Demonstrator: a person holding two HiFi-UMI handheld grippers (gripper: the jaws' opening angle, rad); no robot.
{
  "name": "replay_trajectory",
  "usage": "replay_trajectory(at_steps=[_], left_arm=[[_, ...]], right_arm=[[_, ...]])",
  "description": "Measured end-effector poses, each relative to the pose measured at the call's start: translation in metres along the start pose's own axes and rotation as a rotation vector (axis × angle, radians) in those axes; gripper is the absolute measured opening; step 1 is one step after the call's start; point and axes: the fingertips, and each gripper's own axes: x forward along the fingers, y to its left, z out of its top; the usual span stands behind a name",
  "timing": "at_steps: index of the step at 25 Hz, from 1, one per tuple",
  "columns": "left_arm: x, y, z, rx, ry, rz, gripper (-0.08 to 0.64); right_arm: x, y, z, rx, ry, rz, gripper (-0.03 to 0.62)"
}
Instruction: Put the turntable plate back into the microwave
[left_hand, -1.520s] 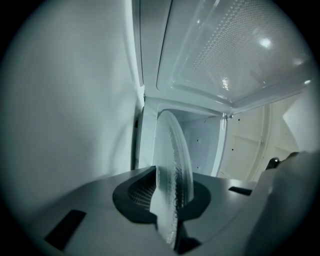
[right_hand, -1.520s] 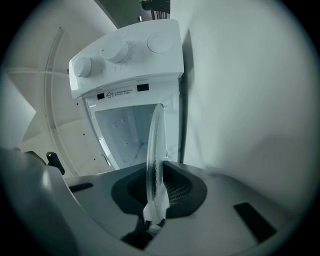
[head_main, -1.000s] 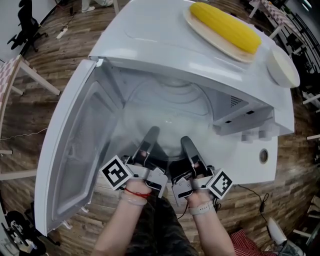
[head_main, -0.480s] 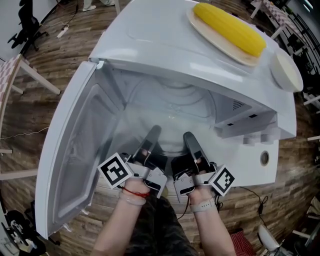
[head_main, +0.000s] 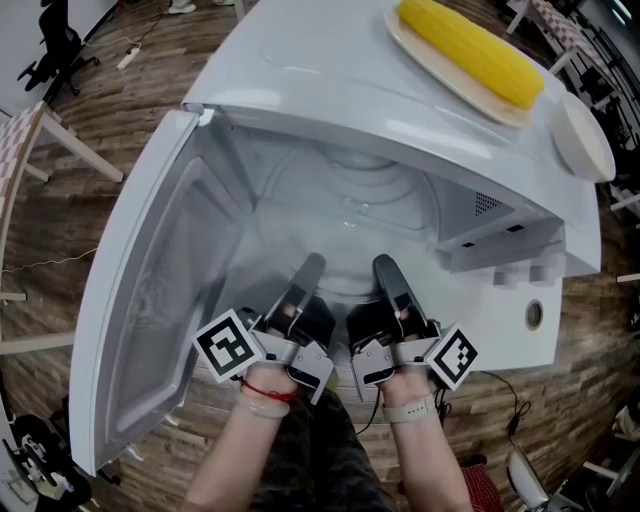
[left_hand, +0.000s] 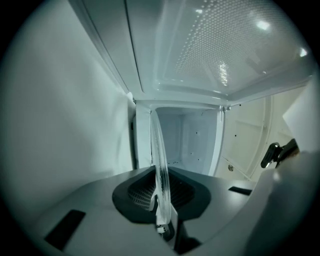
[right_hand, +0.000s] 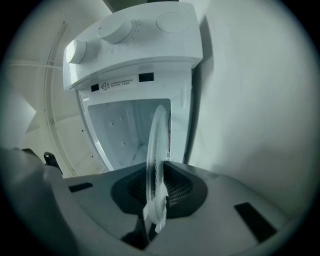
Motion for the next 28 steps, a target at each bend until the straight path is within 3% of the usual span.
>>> replay_trajectory(at_steps=[5,13,18,28], left_arm=[[0.002,0.000,0.003,0.004,0.002,0.007,0.032],[0.015,0.002,0.004,-0.066,-0.043,0.013,0.032],[0.019,0.007,0.006,-0.041,-0.058,0.037,0.030],[0.034,0.010,0.012,-0.026,-0.056,0.042,0.029]], right_arm=[[0.003,0.000,0.000,0.003,-0.002,-0.006,0.043],[0.009,0.004,0.010,-0.034,-0.025,-0.002,0.043],[0.006,0.004,0.009,-0.067,-0.018,-0.020,0.102],[-0.001,-0.002,-0.004,-0.015,0.027,-0.031,0.103]])
